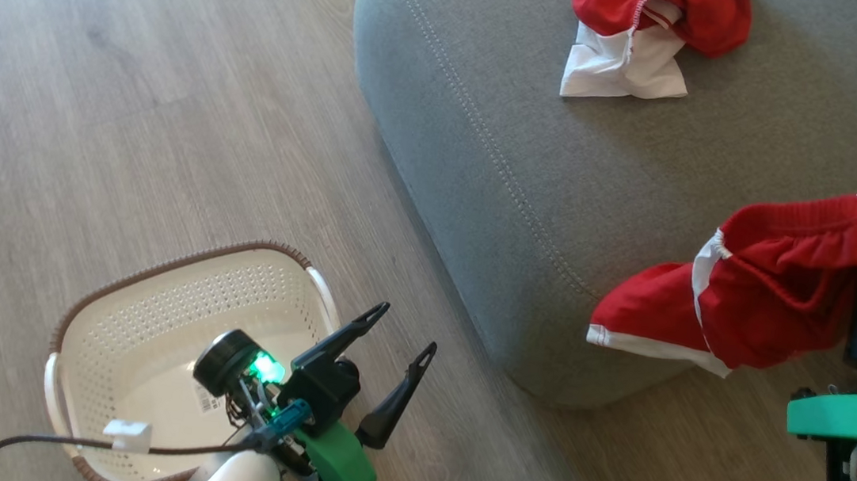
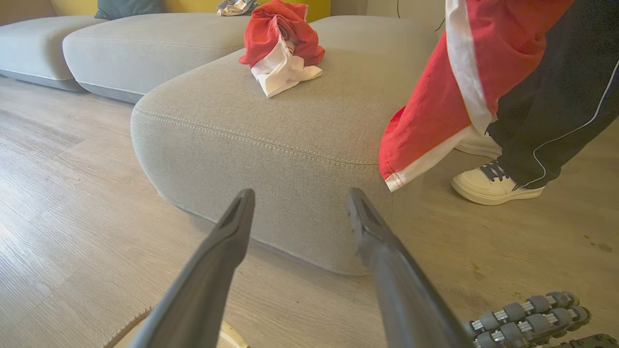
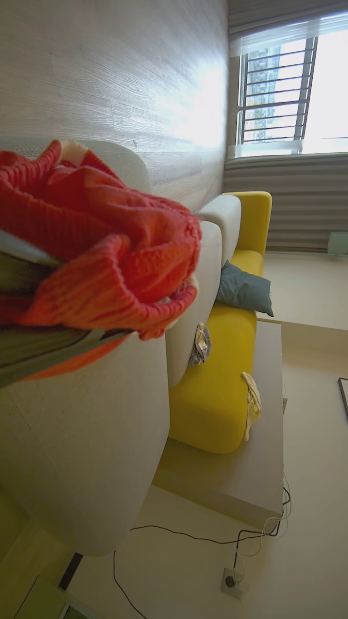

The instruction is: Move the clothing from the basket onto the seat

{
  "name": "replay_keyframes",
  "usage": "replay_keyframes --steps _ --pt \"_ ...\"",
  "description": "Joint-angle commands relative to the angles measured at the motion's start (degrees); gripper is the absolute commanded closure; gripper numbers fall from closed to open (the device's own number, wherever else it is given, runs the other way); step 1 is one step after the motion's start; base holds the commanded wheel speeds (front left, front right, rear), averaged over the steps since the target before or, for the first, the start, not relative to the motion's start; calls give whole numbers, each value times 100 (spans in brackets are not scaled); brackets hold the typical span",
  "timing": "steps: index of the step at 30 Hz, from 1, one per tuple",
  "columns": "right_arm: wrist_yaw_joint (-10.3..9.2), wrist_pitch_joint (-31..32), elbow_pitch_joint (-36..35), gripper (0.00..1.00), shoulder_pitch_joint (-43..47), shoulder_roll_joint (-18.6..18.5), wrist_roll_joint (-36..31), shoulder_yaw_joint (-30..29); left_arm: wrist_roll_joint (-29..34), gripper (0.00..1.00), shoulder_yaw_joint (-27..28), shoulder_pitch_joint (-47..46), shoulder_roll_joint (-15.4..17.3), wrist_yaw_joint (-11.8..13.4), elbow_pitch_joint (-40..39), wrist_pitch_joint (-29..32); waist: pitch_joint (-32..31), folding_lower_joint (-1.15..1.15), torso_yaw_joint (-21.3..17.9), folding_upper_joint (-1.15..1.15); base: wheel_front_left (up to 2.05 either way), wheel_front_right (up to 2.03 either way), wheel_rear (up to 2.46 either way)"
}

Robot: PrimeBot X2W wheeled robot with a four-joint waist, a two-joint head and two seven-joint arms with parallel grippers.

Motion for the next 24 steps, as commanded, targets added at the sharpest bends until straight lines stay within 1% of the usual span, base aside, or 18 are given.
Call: replay_keyframes --steps 1,8,13,15,19,21,24 --pt "-1 -37 -223 100 -212 -28 -52 124 29 0 159 -261 41 -25 -179 -32 35 -1 -33 0 0 0 0" --pt "-1 -37 -216 100 -253 -7 -53 75 21 0 120 -249 52 -33 -169 -32 62 -1 -52 0 0 0 0" --pt "-1 -37 -230 100 -363 -82 11 -30 53 0 68 -296 79 -41 -183 -32 168 -1 -18 0 0 0 0" --pt "-1 -37 -283 100 -490 -168 47 -121 75 0 19 -314 115 -49 -206 -32 272 -1 -17 0 0 0 0" --pt "-1 -37 -348 100 -935 -340 201 -377 120 0 -85 -398 275 -74 -231 -32 606 -1 -52 0 0 0 0" --pt "-1 -37 -274 100 -1234 -389 355 -551 133 0 -74 -455 380 -78 -235 -32 795 -1 -85 0 0 0 0" --pt "-1 -37 -88 100 -1734 -561 452 -766 197 0 -177 -566 568 -96 -221 -32 1100 -1 -130 0 0 0 0"
